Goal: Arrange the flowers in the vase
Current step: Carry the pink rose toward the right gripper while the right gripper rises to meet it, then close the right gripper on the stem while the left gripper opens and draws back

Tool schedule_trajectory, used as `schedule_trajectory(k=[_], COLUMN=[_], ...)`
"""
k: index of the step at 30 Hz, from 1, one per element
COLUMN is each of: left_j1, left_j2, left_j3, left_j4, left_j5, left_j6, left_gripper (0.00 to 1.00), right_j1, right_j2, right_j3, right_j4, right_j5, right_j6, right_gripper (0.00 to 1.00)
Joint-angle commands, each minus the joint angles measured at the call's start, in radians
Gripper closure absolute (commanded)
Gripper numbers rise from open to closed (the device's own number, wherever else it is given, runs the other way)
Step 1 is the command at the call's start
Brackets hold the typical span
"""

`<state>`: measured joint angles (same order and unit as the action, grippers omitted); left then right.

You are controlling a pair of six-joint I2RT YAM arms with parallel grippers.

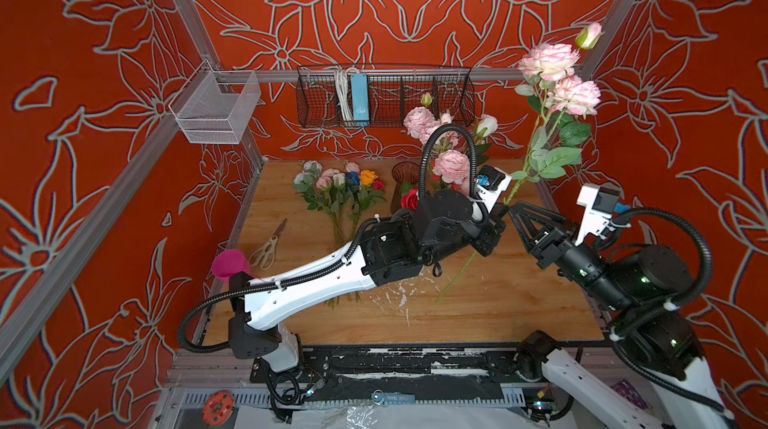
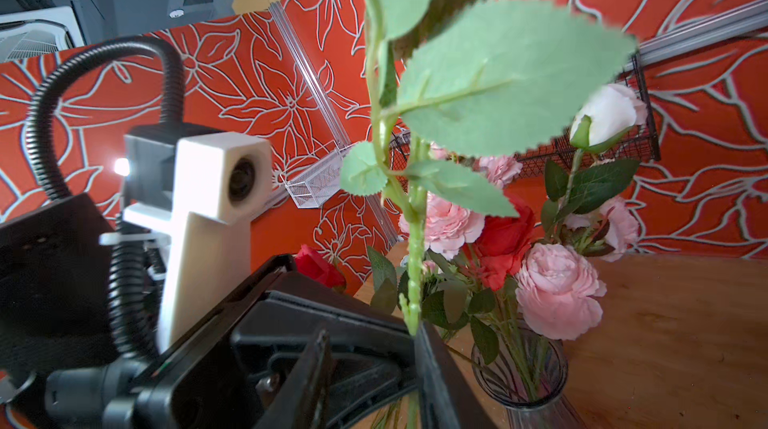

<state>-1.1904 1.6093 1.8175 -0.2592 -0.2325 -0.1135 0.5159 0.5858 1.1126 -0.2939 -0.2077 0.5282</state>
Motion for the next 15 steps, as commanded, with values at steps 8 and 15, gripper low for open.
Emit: schedule_trajectory(k=[8, 15], left_j1=[-0.002, -0.003], left_j2=[-0.017, -0.029], left_j3=[-0.020, -0.049], left_j4=[0.034, 0.055], left_j5=[-0.007, 0.016], left_j6=[0.041, 0.049], left_gripper=[1.00, 1.00], right_j1=[-0.001, -0.001], right_j2=[0.058, 0.065], right_j3=[0.038, 0.039], right_j4=[0.065, 0.033], right_j5=[0.033, 0.107], right_j6=[0.026, -0.009], right_gripper=[0.79, 0.85])
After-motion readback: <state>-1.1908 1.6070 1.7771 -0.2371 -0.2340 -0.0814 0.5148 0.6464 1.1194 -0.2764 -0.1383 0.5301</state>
